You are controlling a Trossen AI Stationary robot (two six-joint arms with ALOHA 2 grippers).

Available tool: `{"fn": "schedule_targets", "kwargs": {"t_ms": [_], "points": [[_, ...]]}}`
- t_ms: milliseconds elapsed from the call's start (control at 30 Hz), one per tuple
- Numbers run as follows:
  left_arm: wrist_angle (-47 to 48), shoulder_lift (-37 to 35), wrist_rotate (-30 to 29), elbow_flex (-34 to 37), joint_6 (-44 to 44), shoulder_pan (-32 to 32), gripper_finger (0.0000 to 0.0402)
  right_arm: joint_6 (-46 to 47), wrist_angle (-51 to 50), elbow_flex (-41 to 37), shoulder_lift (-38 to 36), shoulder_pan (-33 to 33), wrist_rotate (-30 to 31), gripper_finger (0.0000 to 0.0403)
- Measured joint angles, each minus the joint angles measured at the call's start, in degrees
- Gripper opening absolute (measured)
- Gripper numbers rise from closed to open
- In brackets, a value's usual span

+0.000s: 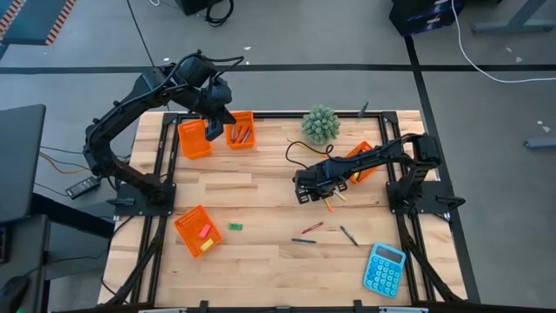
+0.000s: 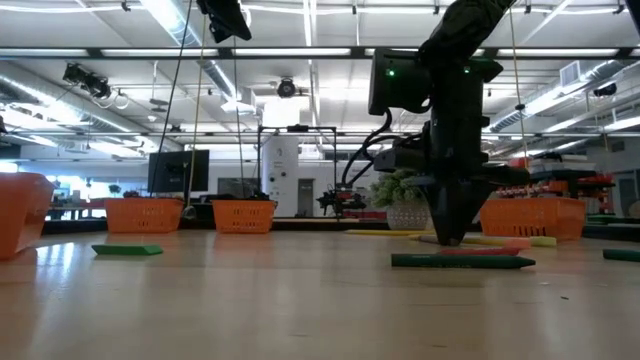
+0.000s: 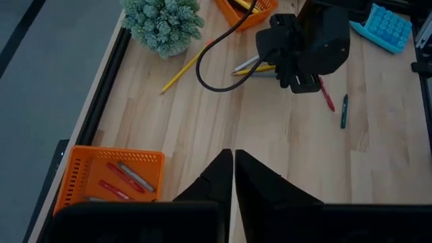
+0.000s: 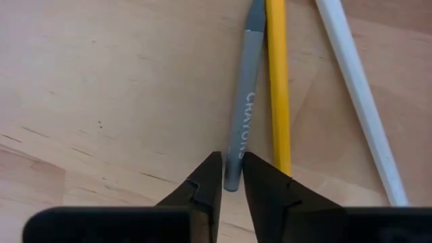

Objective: Sort crayons/erasers/pens/pencils in bins
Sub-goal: Put the gray crayon into the middle orange bin

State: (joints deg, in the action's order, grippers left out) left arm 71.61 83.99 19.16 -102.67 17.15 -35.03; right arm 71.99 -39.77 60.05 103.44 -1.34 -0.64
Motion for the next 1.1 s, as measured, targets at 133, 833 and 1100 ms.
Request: {"fn": "schedule_targets", "kwargs": {"t_ms": [133, 833, 1100], "points": [[0.0, 0.0, 0.0, 0.0, 0.0, 0.01, 0.0012, 0.33, -0.09, -0.04, 0.02, 0.0, 0.0, 0.0066], [0.0, 0.0, 0.0, 0.02, 0.15, 0.0, 0.0009, 1.35, 1.16, 1.87, 0.59, 0.37, 1.73, 0.006], [-0.07, 0.0, -0.04, 0.02, 0.26, -0.55, 0.0027, -1.8, 1.2, 5.44, 0.55, 0.42, 1.9, 0.0038]]}}
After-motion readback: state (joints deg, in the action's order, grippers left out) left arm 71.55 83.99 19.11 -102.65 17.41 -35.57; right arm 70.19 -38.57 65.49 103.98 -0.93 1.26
